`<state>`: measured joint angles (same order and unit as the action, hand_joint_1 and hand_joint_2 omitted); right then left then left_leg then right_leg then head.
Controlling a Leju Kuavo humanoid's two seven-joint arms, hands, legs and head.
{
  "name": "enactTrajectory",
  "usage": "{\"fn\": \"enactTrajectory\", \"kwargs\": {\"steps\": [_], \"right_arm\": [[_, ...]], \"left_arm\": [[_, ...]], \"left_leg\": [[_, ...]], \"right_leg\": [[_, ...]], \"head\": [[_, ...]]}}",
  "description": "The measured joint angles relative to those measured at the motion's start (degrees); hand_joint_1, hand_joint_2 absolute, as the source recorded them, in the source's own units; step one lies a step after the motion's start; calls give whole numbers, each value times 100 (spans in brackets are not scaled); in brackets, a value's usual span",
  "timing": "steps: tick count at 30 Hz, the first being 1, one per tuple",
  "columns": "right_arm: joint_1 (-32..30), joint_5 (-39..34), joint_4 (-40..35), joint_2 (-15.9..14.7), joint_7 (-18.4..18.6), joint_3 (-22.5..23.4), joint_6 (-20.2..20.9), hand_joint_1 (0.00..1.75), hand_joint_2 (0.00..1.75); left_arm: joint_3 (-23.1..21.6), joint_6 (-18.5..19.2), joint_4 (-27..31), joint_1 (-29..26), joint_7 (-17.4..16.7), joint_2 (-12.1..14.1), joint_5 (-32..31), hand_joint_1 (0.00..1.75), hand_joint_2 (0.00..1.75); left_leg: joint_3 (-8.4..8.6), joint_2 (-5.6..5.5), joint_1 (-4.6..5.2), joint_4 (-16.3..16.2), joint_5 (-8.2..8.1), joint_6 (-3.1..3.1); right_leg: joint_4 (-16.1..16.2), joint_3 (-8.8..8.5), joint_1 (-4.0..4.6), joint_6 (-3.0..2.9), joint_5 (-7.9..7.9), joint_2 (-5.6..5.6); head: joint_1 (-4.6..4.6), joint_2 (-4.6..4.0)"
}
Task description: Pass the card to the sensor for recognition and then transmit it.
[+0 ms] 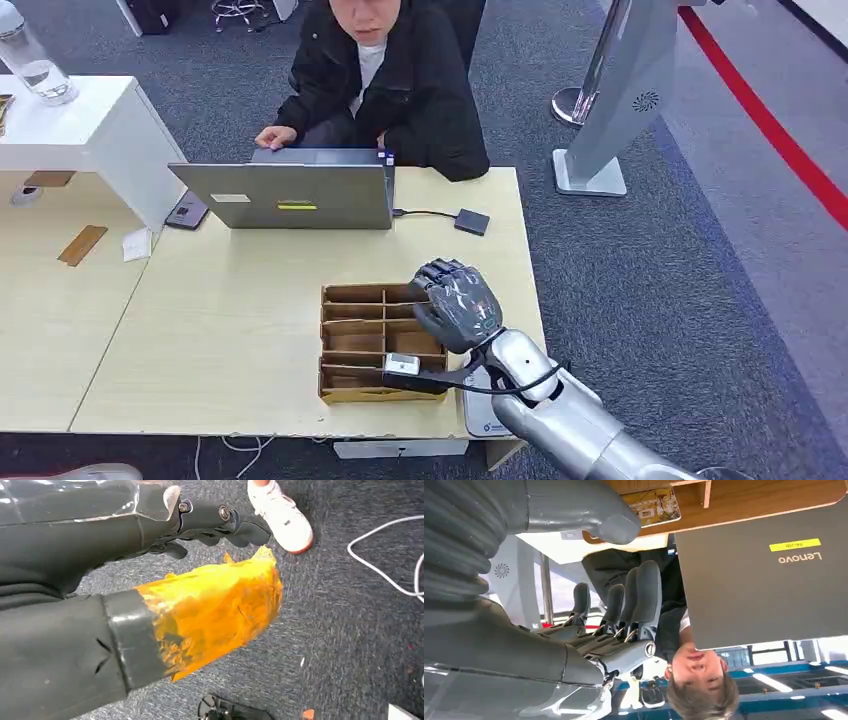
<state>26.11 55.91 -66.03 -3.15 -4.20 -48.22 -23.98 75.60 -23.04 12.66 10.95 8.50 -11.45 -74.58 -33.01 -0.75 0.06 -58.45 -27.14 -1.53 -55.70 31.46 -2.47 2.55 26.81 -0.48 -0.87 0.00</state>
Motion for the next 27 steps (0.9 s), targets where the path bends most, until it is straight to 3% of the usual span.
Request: {"fn": "enactTrajectory", "kwargs": {"steps": [10,12,24,27], "right_arm": [[-80,184,-175,-39,144,48,-37,94,175],[-120,219,-227,-39,160,52,-50,84,175],[-348,254,-420,-70,155,85,-48,91,175],[-391,267,-442,-72,142,127,-31,82,175]], "left_arm": [[-79,101,0,9,157,-39,0,0,0],[-98,100,0,12,160,-61,-2,0,0],[-146,140,0,7,173,-94,-9,0,0],[-162,144,0,7,173,-92,-9,0,0]], "left_leg": [[0,1,0,0,0,0],[0,1,0,0,0,0],[0,1,0,0,0,0],[0,1,0,0,0,0]], "right_leg": [[0,1,0,0,0,1],[0,1,0,0,0,0],[0,1,0,0,0,0],[0,1,0,0,0,0]], "head": [[0,0],[-2,0],[0,0],[0,0]]}}
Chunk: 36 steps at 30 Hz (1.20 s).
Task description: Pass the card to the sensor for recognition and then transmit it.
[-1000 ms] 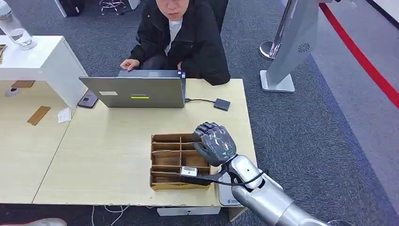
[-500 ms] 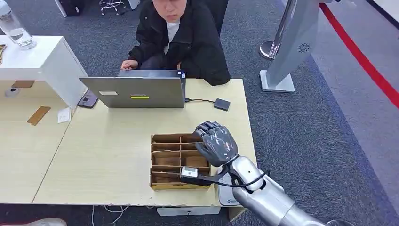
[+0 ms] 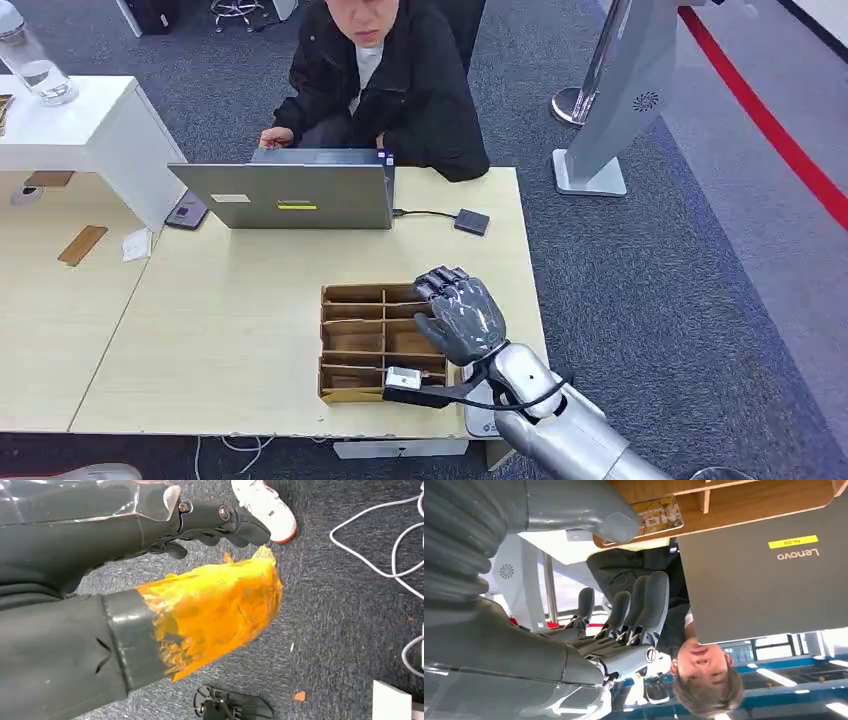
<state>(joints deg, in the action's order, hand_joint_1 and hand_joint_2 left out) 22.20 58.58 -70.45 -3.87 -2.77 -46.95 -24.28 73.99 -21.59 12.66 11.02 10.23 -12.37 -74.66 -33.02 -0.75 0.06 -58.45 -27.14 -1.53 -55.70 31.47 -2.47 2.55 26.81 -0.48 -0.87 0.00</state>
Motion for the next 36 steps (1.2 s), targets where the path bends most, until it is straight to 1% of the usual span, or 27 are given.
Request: {"fn": "enactTrajectory", "kwargs": {"steps": [1,3,12,15,16,20,28,29,30,32,36], "right_arm": [[-12,2,0,0,-4,9,13,75,175],[-37,2,0,2,-4,22,31,73,175],[-65,2,113,2,-20,39,88,79,175],[-62,9,162,11,-20,44,144,77,175],[-61,11,177,17,-20,44,149,80,175],[-32,11,286,63,-22,72,182,80,175],[-13,18,409,124,-31,81,212,80,175],[-12,18,420,129,-31,81,214,77,175],[-12,18,428,131,-31,81,221,80,175],[-11,18,437,135,-31,81,221,79,175],[18,18,477,149,-31,81,227,82,175]], "left_arm": [[-11,0,0,0,0,-2,-2,0,0],[-13,0,0,0,0,-2,-2,0,0],[-122,48,0,-4,0,-13,-70,0,0],[-175,55,0,-5,0,-24,-107,0,0],[-184,57,0,-5,0,-26,-111,0,0],[-262,70,0,-8,0,-28,-140,0,0],[-299,72,0,-12,0,-48,-144,0,0],[-299,72,0,-12,0,-50,-144,0,0],[-299,72,0,-13,0,-52,-144,0,0],[-302,72,0,-15,0,-52,-144,0,0],[-304,92,0,-20,0,-55,-155,0,0]], "left_leg": [[0,0,0,0,0,0],[0,0,0,0,0,0],[0,0,0,0,0,0],[-1,-1,0,0,0,0],[-1,-1,0,0,0,0],[-1,-1,0,0,0,0],[-1,-1,0,0,0,0],[-1,-2,0,0,0,0],[-1,-2,0,0,0,0],[-1,-2,0,0,0,0],[-1,-2,0,0,0,0]], "right_leg": [[0,0,0,0,0,0],[0,-1,0,0,0,0],[0,-1,0,0,0,0],[0,-1,0,0,0,0],[0,-1,0,0,0,0],[0,-2,0,0,0,-1],[0,-2,0,0,0,-1],[0,-2,0,0,0,-1],[0,-2,0,0,0,-1],[0,-2,0,0,0,-1],[0,-2,0,0,0,-1]], "head": [[0,0],[0,0],[0,0],[-2,0],[0,0],[-2,0],[0,0],[0,0],[-2,0],[0,0],[0,0]]}}
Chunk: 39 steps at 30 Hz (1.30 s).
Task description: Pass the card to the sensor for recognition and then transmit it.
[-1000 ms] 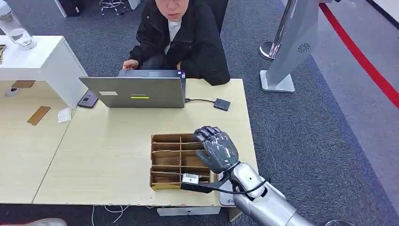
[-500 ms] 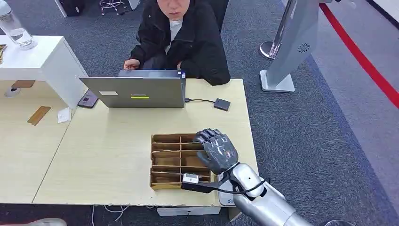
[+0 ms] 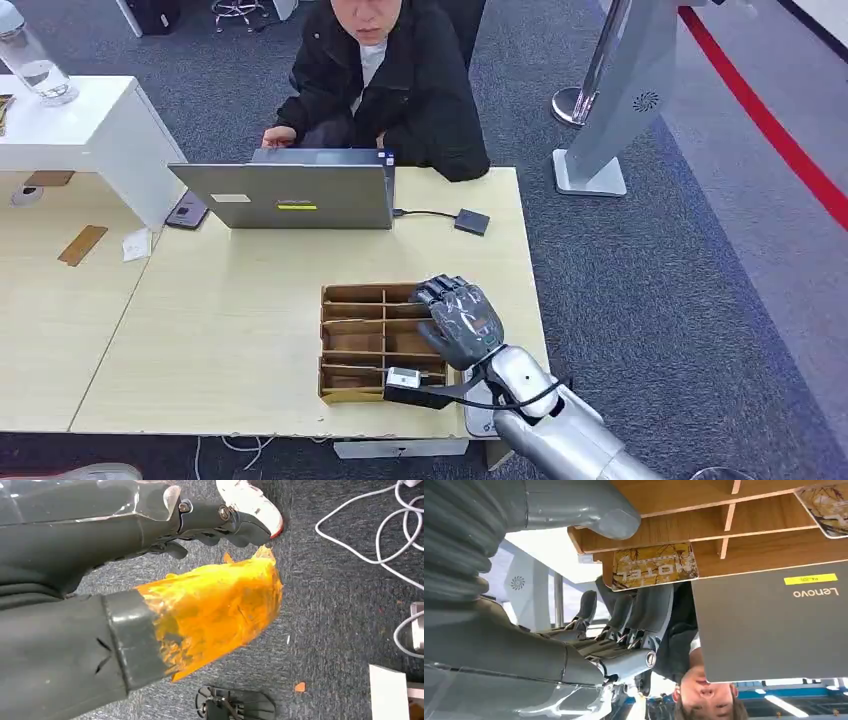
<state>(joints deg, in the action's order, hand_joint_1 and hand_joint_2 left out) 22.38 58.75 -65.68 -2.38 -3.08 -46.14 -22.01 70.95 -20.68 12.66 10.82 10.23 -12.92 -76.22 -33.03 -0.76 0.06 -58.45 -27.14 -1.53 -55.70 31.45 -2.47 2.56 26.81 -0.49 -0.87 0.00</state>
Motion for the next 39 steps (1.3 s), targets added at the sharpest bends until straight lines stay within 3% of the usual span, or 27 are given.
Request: {"fn": "enactTrajectory", "kwargs": {"steps": [20,23,27,39], "right_arm": [[361,-50,336,249,11,90,168,82,175],[410,-68,398,289,13,94,223,93,175],[480,-85,496,334,28,105,245,141,175],[536,-83,688,389,44,131,254,143,175]], "left_arm": [[-177,83,0,-1,-81,-4,-107,0,0],[-223,109,0,0,-90,-4,-114,0,0],[-275,133,0,-1,-105,-9,-144,0,0],[-348,133,0,-2,-105,-13,-153,0,0]], "left_leg": [[0,0,0,0,0,0],[0,0,0,0,0,0],[0,0,0,0,1,0],[0,0,0,0,0,0]], "right_leg": [[0,1,0,0,0,0],[0,0,0,0,0,0],[-1,0,0,0,0,0],[-1,0,0,0,0,0]], "head": [[0,0],[0,0],[0,0],[0,0]]}}
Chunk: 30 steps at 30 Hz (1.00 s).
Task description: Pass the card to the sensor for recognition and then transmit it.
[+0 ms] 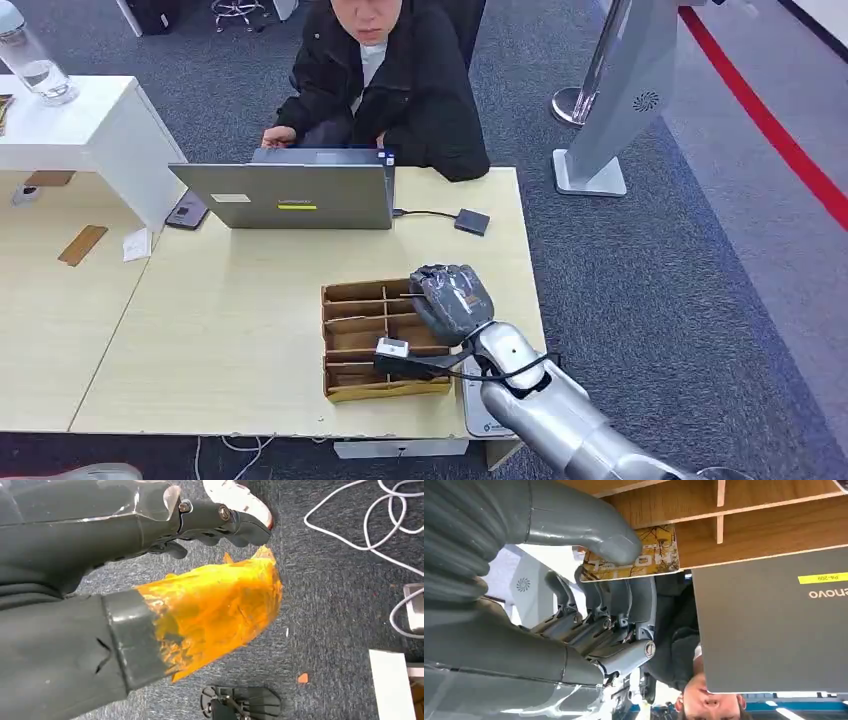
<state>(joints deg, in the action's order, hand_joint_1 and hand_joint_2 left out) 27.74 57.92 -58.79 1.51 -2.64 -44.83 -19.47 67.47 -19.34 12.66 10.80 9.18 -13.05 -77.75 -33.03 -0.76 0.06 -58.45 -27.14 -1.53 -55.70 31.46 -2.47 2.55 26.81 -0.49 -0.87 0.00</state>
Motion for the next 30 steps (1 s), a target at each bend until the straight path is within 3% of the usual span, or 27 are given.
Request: {"fn": "enactTrajectory", "kwargs": {"steps": [4,7,11,21,30], "right_arm": [[11,2,22,9,0,2,0,155,175],[18,15,28,13,0,2,4,155,175],[25,42,50,13,2,2,9,175,175],[17,138,-40,13,-17,31,-212,175,175],[-32,306,-1072,-144,-35,184,-540,175,175]], "left_arm": [[-28,0,0,0,0,-4,0,0,0],[-31,0,0,0,0,-7,0,0,0],[-33,2,0,0,0,-7,4,0,0],[-90,0,0,-9,0,-4,96,0,0],[-184,9,0,-140,-57,-37,127,0,0]], "left_leg": [[0,0,0,0,0,0],[0,0,0,0,0,0],[1,0,0,0,0,0],[1,2,0,0,0,0],[0,2,0,0,0,0]], "right_leg": [[0,0,0,0,0,0],[0,0,0,0,0,0],[0,0,0,0,0,0],[0,1,0,0,0,1],[0,4,0,0,0,2]], "head": [[0,0],[0,0],[0,0],[0,0],[0,0]]}}
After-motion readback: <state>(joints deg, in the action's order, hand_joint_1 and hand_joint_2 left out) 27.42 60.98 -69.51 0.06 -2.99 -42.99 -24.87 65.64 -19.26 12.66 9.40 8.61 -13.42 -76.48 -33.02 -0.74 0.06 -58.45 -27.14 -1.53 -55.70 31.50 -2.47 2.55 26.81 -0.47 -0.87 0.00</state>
